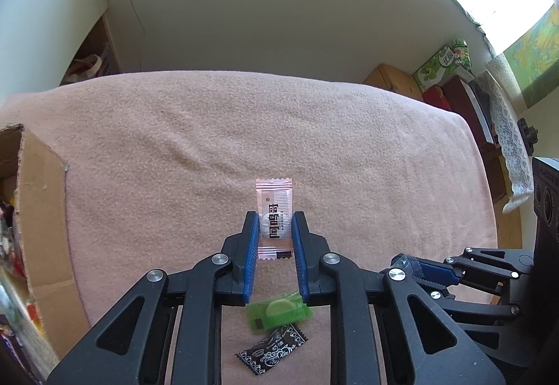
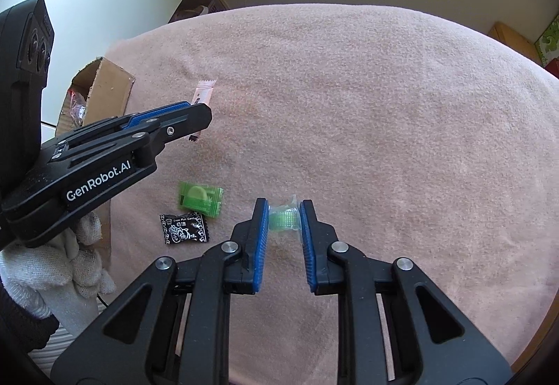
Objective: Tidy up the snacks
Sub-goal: 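Carry the pink candy with the left tool while the right tool carries the green candy toward the box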
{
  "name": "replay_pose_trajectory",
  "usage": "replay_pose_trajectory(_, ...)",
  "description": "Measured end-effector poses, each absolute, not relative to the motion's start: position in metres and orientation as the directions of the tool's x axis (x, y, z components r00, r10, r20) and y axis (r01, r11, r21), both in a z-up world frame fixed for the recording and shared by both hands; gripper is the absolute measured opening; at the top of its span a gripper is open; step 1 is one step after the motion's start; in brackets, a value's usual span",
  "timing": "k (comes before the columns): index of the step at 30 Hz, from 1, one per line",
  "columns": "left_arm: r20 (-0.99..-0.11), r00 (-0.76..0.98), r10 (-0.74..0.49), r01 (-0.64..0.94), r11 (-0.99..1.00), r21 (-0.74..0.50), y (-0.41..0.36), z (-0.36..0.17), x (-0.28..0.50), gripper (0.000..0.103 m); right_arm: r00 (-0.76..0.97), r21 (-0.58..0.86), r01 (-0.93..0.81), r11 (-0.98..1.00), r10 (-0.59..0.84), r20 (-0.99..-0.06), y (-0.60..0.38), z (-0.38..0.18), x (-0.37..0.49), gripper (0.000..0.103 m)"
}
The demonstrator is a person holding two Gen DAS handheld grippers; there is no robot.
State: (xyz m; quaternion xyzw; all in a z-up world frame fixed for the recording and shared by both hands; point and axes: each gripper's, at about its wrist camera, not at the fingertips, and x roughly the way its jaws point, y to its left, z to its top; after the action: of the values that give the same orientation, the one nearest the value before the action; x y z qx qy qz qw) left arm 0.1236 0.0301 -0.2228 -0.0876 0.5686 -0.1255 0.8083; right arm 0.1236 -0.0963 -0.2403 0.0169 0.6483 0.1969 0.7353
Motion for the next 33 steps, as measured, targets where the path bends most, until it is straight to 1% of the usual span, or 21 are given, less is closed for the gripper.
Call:
replay_pose_trajectory(9, -0.886, 0.363, -0.289, 0.064, 0.956, -0.285, 0.057, -0.199, 0.112, 0.018, 0.105, 0.269, -0.329, 0.905, 0.319, -0.942, -0.079, -0.216, 0.132, 0.019)
replay_pose_trajectory(19, -0.870, 0.426, -0.248, -0.007, 0.961, -0.277, 0.093, -0.170, 0.088, 0.018, 0.116, 0.266, -0.447, 0.854, 0.350, -0.929, -0.024, -0.191, 0.133, 0.019)
replay_pose_trajectory(33, -0.870, 0.467, -0.156, -0.176, 0.948, -0.264, 0.169, -0.165, 0.039, 0.018, 0.078, 0.268, -0.608, 0.747, 0.392, -0.916, 0.068, -0.168, 0.120, 0.019)
